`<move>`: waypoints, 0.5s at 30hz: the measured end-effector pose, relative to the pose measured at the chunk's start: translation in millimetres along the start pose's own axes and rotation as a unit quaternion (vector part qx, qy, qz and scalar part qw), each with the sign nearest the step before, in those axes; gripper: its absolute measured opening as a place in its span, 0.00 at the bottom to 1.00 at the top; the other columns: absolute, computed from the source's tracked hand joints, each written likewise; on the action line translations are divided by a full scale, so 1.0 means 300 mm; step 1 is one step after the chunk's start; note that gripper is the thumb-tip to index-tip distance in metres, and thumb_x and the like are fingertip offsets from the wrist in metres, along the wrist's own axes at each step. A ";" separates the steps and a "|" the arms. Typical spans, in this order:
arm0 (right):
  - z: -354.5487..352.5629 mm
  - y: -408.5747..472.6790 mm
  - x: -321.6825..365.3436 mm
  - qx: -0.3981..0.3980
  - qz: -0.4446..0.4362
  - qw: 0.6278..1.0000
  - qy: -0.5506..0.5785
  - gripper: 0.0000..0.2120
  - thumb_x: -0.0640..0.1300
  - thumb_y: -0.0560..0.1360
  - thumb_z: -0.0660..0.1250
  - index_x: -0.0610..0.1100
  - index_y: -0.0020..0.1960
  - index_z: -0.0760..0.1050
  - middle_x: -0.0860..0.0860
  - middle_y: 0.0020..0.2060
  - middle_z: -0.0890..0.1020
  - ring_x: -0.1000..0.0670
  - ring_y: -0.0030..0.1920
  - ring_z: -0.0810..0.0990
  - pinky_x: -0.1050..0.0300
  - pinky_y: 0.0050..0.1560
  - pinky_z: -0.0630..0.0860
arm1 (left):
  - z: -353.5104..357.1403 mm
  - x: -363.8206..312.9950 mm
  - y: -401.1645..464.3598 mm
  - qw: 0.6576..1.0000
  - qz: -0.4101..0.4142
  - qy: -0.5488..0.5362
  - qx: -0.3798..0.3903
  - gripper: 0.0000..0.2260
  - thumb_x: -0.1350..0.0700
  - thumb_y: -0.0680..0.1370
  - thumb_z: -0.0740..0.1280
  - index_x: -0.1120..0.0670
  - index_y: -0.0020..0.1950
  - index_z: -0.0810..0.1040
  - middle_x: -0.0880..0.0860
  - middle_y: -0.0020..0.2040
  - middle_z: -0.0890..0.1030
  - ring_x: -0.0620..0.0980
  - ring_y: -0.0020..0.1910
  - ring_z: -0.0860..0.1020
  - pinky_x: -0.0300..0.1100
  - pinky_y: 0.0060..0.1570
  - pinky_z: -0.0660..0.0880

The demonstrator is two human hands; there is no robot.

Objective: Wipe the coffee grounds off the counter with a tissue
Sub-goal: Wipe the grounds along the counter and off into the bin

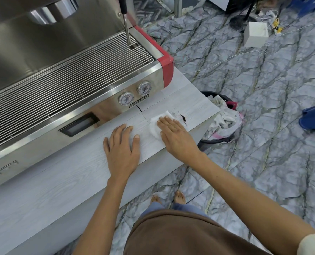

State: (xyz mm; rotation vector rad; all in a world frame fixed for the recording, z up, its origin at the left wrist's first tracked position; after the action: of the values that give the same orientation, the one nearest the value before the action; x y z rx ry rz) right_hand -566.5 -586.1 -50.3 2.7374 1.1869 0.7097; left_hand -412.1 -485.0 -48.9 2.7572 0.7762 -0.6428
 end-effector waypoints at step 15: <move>-0.069 0.081 -0.143 -0.022 0.089 0.995 0.040 0.15 0.33 0.78 0.59 0.34 0.63 0.73 0.39 0.64 0.76 0.39 0.67 0.72 0.45 0.69 0.64 | 0.048 -0.030 0.016 0.996 0.038 0.038 0.070 0.29 0.36 0.80 0.50 0.46 0.78 0.61 0.49 0.81 0.56 0.51 0.81 0.48 0.60 0.77 0.43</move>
State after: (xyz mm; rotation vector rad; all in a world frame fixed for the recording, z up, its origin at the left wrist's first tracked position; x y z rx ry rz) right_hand -584.7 -635.7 -42.3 2.8268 0.9363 0.8619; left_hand -421.5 -497.3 -57.3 2.9385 0.6624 -0.6026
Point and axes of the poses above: each hand's wrist, its own y-axis towards the middle knuckle, its own z-axis out of the palm, x = y × z, the point moved 7 cm from there along y, towards the middle knuckle
